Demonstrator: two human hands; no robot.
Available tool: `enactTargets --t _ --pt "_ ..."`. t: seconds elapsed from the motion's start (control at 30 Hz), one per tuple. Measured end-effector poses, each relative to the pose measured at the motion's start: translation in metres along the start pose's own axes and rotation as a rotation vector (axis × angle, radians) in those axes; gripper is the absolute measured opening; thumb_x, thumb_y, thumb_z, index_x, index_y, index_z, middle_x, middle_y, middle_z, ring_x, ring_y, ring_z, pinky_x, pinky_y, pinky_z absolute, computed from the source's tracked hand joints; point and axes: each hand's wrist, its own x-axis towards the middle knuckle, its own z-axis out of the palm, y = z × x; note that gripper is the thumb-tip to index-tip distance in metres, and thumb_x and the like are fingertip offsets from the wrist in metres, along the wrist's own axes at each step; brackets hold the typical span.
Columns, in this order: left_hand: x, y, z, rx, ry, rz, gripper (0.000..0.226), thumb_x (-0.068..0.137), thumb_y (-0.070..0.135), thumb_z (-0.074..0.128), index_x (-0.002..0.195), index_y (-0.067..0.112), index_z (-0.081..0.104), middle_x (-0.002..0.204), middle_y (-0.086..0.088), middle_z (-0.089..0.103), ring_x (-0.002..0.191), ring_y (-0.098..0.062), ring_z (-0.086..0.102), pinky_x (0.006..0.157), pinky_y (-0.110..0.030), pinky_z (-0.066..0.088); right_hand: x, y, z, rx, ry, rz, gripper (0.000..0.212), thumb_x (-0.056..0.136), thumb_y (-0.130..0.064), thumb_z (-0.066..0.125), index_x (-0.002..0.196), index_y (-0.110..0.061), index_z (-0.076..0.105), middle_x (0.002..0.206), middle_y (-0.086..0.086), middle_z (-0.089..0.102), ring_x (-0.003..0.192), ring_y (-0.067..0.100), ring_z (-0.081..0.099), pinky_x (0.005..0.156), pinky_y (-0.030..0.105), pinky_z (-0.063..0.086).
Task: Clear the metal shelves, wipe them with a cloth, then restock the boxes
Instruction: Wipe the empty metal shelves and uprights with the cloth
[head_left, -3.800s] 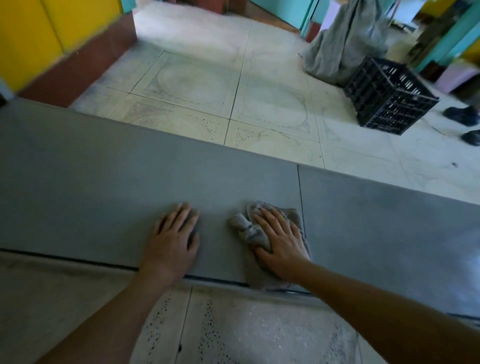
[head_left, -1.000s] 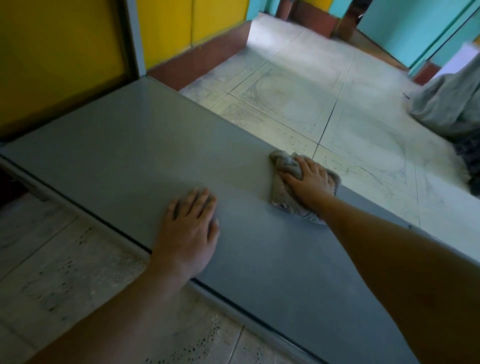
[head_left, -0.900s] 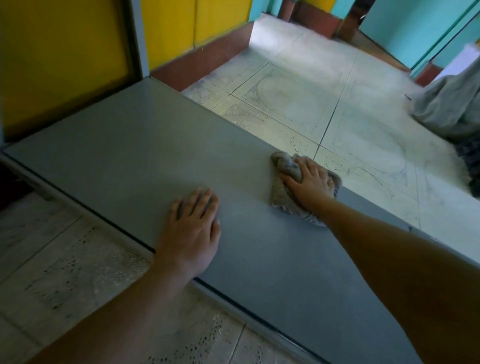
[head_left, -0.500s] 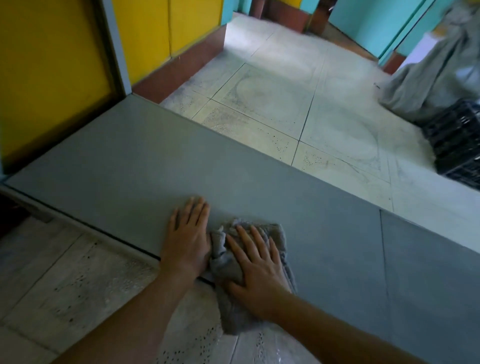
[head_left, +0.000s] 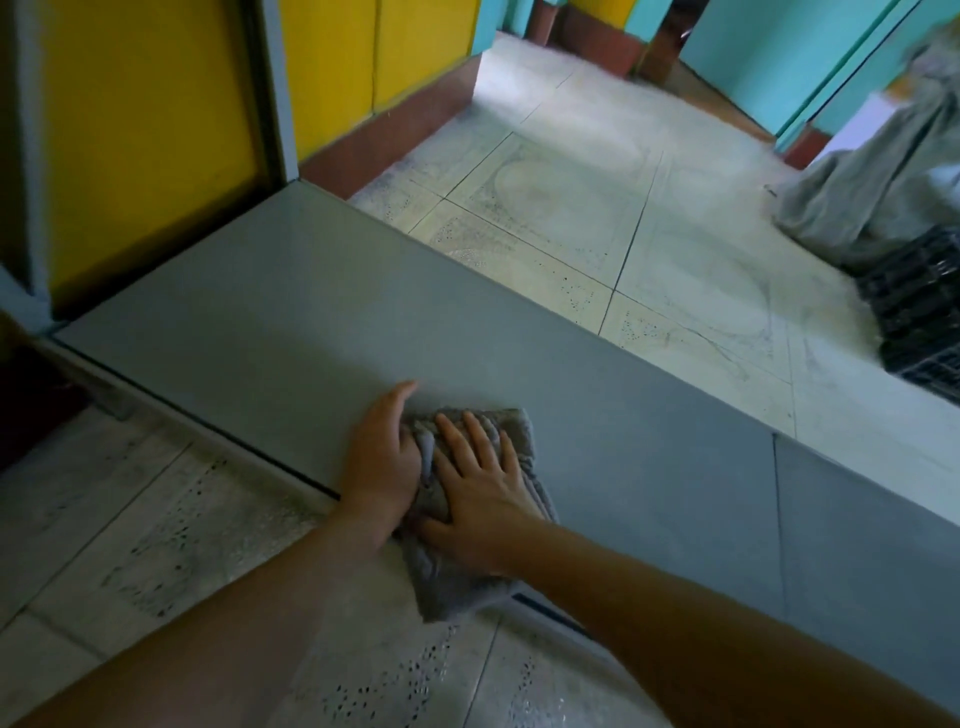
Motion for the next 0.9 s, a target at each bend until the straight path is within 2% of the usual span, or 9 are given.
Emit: enactTargets --t 0.03,0.1,0.23,0.37,0.43,0.53,0.73,0.8,0.9 --pt "0.007 -0.001 -0.01 -0.028 0.001 -0.016 0.053 0.089 -0.008 0.045 0.137 0.01 0.058 0.145 -0.01 0.053 0.136 -0.025 0.045 0.114 -0.029 0.032 0.017 -0.008 -0.002 -0.005 0.034 -0.028 0.091 0.091 -0.075 0.036 0.161 -0.033 -0.004 0.17 -0.003 -0.013 0.154 0.026 -0.022 0.122 0.06 -0.011" --pt "0.023 -0.018 -0.038 0.12 0.021 0.048 0.049 0.088 -0.01 0.048 0.132 0.006 0.06 0.144 -0.013 0.053 0.136 -0.03 0.045 0.114 -0.033 0.032 0.037 -0.022 -0.004 -0.005 0.061 -0.072 0.09 0.09 -0.074 0.04 0.161 -0.034 0.0 0.17 -0.003 -0.007 0.155 0.026 -0.017 0.122 0.06 -0.008" --pt "0.051 -0.054 -0.08 0.609 -0.003 0.083 0.049 0.099 0.018 0.051 0.147 0.011 0.045 0.159 -0.009 0.037 0.144 -0.032 0.035 0.117 -0.048 0.029 0.039 -0.01 -0.002 -0.001 0.095 -0.148 0.088 0.089 -0.074 0.043 0.16 -0.04 0.004 0.17 -0.007 -0.004 0.156 0.023 -0.014 0.123 0.058 -0.007" --pt "0.055 -0.069 -0.072 0.753 0.054 0.07 0.056 0.104 0.038 0.034 0.155 0.016 0.033 0.164 -0.004 0.028 0.15 -0.023 0.024 0.121 -0.045 0.021 0.068 0.035 -0.019 -0.053 0.102 -0.288 0.083 0.09 -0.071 0.047 0.159 -0.046 0.008 0.17 -0.014 0.0 0.156 0.015 -0.008 0.123 0.047 -0.006" --pt "0.057 -0.072 -0.072 0.766 0.084 0.087 0.06 0.102 0.042 0.024 0.153 0.015 0.037 0.162 -0.005 0.033 0.149 -0.022 0.028 0.121 -0.044 0.022 0.093 0.069 -0.031 -0.037 0.123 -0.212 0.081 0.09 -0.073 0.042 0.159 -0.046 0.009 0.169 -0.015 0.001 0.156 0.013 -0.006 0.126 0.05 -0.002" --pt "0.057 -0.074 -0.073 0.751 0.124 0.116 0.063 0.098 0.045 0.024 0.149 0.013 0.045 0.157 -0.008 0.041 0.145 -0.025 0.035 0.118 -0.047 0.027 0.13 0.114 -0.049 0.011 0.169 -0.03 0.083 0.085 -0.082 0.029 0.158 -0.047 0.009 0.169 -0.013 0.005 0.156 0.015 0.0 0.125 0.055 0.007" --pt "0.056 -0.074 -0.075 0.739 0.106 0.122 0.065 0.098 0.047 0.021 0.151 0.015 0.043 0.159 -0.006 0.039 0.147 -0.023 0.033 0.12 -0.045 0.025 0.189 0.151 -0.072 0.079 0.24 0.251 0.074 0.092 -0.078 0.036 0.156 -0.045 0.019 0.167 -0.006 0.021 0.151 0.025 0.022 0.12 0.054 0.016" --pt "0.055 -0.072 -0.075 0.728 0.095 0.111 0.065 0.098 0.047 0.022 0.151 0.016 0.043 0.159 -0.005 0.038 0.147 -0.022 0.032 0.12 -0.045 0.023 0.195 0.152 -0.072 0.081 0.254 0.295 0.074 0.092 -0.079 0.035 0.156 -0.044 0.019 0.164 -0.004 0.026 0.148 0.027 0.026 0.117 0.056 0.019" --pt "0.054 -0.073 -0.075 0.719 0.1 0.117 0.062 0.099 0.044 0.022 0.15 0.017 0.044 0.159 -0.005 0.038 0.147 -0.021 0.032 0.121 -0.043 0.022 0.192 0.146 -0.07 0.065 0.234 0.281 0.077 0.092 -0.079 0.032 0.158 -0.043 0.014 0.167 -0.003 0.019 0.151 0.027 0.019 0.12 0.057 0.016"
